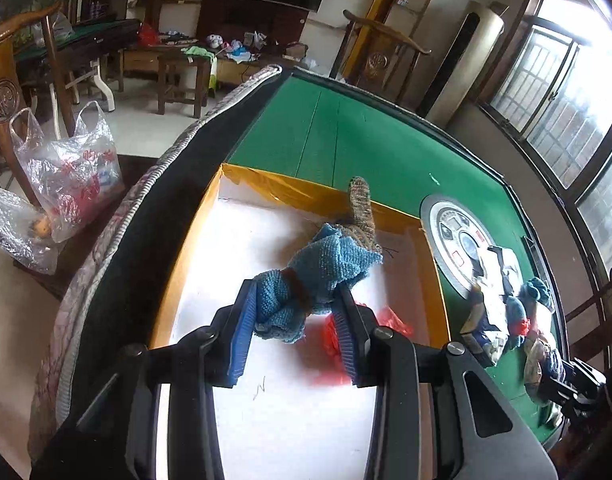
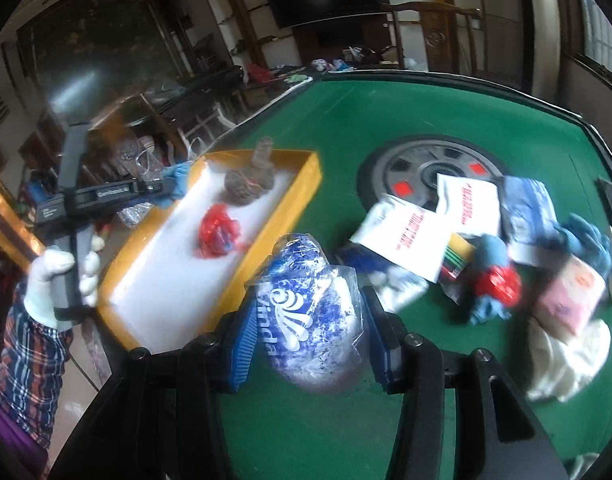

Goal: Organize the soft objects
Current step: 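Carry the blue towel into the box and release while the right tool drops the patterned bag there, then grasp the blue knitted item with the red bag using the left tool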

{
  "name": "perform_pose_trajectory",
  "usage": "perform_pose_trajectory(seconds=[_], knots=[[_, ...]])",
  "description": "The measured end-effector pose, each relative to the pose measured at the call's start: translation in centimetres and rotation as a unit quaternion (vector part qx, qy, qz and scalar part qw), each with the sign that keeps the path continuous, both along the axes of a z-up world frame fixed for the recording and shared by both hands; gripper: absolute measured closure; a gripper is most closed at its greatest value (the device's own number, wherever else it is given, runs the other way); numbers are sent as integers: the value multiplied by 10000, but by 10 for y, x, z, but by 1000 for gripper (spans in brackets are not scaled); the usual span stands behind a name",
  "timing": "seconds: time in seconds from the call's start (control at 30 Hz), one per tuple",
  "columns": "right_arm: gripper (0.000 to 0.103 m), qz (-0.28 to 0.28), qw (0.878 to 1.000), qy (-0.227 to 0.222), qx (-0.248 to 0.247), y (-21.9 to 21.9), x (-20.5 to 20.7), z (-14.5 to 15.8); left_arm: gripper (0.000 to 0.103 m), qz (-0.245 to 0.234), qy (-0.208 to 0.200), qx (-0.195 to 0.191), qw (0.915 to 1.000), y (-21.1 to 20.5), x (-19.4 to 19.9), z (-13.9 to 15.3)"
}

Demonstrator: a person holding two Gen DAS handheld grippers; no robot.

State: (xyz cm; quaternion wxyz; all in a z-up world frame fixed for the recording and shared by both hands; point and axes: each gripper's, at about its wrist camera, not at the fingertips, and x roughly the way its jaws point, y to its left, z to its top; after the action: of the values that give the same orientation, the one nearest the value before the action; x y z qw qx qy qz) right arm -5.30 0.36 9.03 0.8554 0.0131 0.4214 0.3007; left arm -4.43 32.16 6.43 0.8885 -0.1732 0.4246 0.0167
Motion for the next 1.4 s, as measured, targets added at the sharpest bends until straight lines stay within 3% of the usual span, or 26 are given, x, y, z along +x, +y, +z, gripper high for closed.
perform_pose_trajectory(seconds=[0.27, 0.37, 0.53, 0.73, 0.87, 0.93, 1.0, 1.13, 1.4], knots=[[59, 240, 9988, -8, -418, 112, 69, -4, 64, 173, 436, -17, 9989, 11, 42, -33], [59, 188, 9971, -35, -738, 140, 91, -15, 58, 295, 507, -263, 9979, 22, 46, -42], [58, 123, 9956, 62, -923, 162, 112, -32, 55, 306, 362, -538, 9974, 32, 35, -36], [48, -47, 9984, 163, -542, 149, 115, -32, 43, 348, 44, -850, 9958, 39, 14, -15], [47, -207, 9993, -25, -309, 122, 103, -15, 43, 533, -223, -1191, 9912, 46, -8, 1], [47, -346, 9985, -313, -271, 98, 89, -3, 43, 528, -428, -1281, 9894, 44, -20, 11], [44, -558, 9960, -650, -264, 67, 72, 8, 36, 491, -663, -1241, 9888, 33, -34, 24], [28, -1355, 9842, -1125, -200, -14, 39, 18, 30, 161, -1039, -1084, 9885, -8, -54, 44], [28, -3040, 9492, -798, 124, -172, 21, -13, 30, -839, -768, -901, 9894, -117, -37, 46]])
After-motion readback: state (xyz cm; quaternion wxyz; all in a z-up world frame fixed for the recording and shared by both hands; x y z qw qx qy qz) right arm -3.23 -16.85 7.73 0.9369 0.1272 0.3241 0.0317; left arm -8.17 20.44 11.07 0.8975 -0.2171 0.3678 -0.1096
